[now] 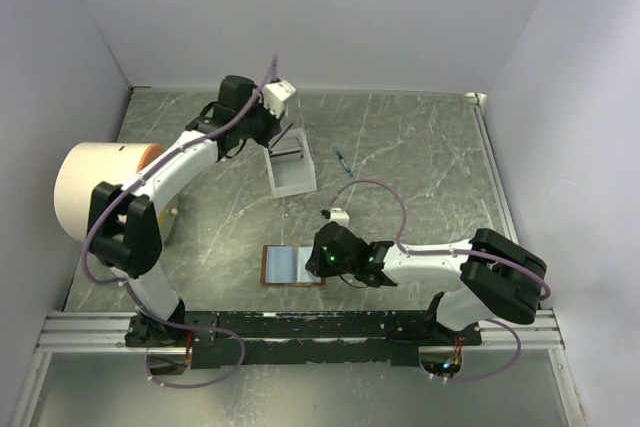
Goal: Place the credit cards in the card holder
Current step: Pick up the credit card from the storage box.
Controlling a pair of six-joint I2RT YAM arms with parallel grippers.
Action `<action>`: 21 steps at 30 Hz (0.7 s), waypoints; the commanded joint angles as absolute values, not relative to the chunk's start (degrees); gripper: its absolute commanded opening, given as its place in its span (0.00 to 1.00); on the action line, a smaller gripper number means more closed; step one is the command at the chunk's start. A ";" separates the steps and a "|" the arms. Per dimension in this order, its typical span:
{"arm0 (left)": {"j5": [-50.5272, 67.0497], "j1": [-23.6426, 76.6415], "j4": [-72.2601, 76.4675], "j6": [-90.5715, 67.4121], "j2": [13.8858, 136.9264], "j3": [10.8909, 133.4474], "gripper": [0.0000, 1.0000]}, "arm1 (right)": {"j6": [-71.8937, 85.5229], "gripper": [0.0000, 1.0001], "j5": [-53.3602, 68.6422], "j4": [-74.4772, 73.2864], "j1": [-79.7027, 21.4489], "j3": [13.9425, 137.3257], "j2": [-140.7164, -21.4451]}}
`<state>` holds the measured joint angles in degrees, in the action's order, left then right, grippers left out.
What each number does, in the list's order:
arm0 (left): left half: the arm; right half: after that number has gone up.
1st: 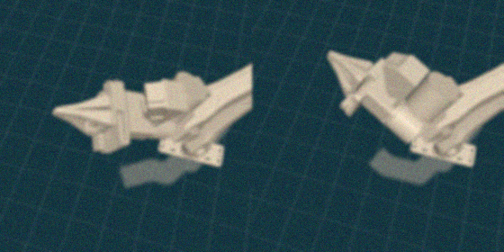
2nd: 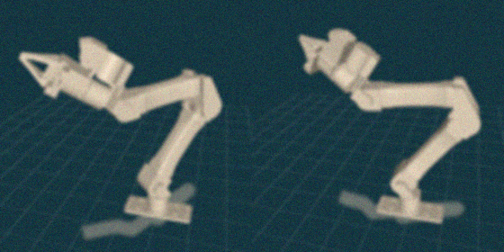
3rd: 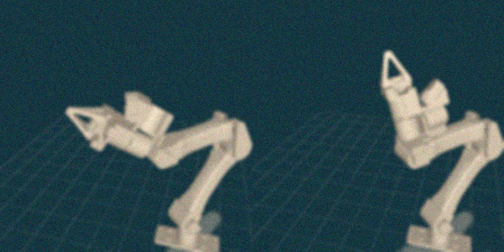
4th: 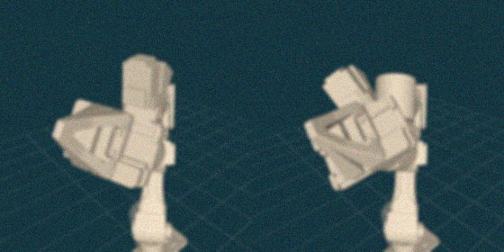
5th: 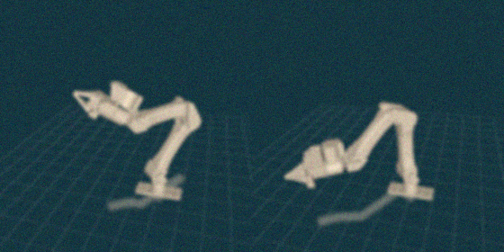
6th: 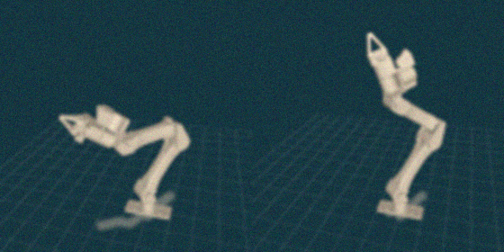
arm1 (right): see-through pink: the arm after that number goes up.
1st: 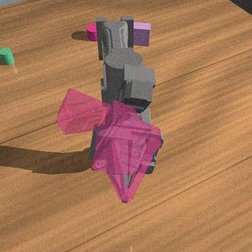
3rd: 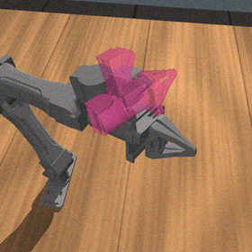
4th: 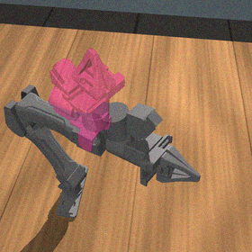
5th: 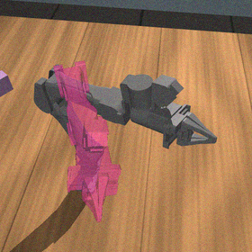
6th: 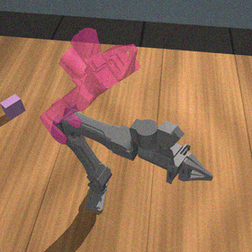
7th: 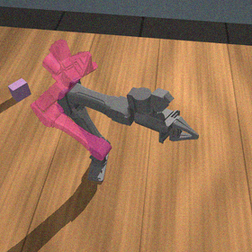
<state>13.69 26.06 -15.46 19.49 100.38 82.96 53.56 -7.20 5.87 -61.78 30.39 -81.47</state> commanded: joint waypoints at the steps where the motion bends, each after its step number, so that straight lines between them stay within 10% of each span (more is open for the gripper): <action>1: 21.10 22.60 -12.18 2.18 94.28 79.55 0.07 | 53.88 0.08 -7.15 7.44 -61.79 29.53 -81.27; 21: 37.72 17.82 -14.48 -28.50 75.71 54.52 0.07 | 54.20 0.08 -6.11 7.62 -61.79 30.06 -80.56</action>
<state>31.86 17.87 -16.60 -23.83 80.44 59.37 53.60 -6.76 6.63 -61.78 30.30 -81.47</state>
